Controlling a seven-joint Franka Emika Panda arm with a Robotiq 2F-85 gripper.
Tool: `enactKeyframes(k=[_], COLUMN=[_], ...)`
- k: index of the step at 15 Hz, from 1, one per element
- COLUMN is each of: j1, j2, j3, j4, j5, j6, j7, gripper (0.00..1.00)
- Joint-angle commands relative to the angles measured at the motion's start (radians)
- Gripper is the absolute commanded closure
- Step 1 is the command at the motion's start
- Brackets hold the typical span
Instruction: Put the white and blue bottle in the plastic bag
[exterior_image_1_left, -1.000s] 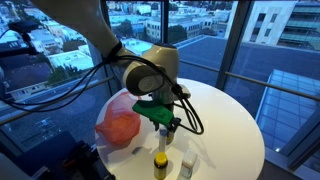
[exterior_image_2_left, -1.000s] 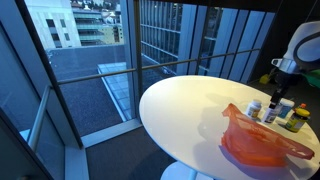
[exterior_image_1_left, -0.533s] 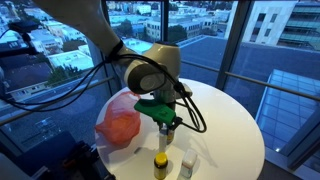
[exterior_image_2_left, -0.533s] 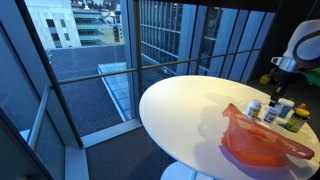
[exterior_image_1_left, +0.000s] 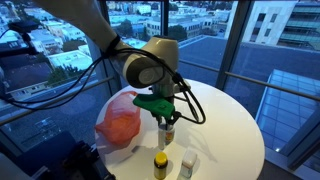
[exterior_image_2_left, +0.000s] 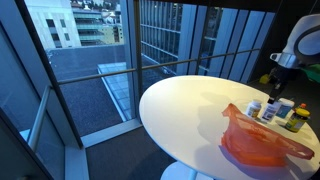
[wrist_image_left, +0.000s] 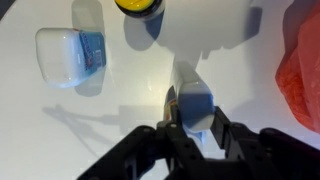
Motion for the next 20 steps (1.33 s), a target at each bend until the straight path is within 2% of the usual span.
enactKeyframes(k=[1,10,16,20], j1=[0.014,0.101,0.166,0.189], j2=[-0.067,-0.187,-0.197,-0.202], j3=[0.023,0.096,0.152,0.166], j4=[0.027,0.136,0.187,0.195], j5=[-0.024,-0.088,-0.059,-0.034], j6=[-0.115,-0.368,-0.48,-0.524], j7=[0.025,0.162,0.148,0.127], gripper=[0.89,0.89,0.89,0.89])
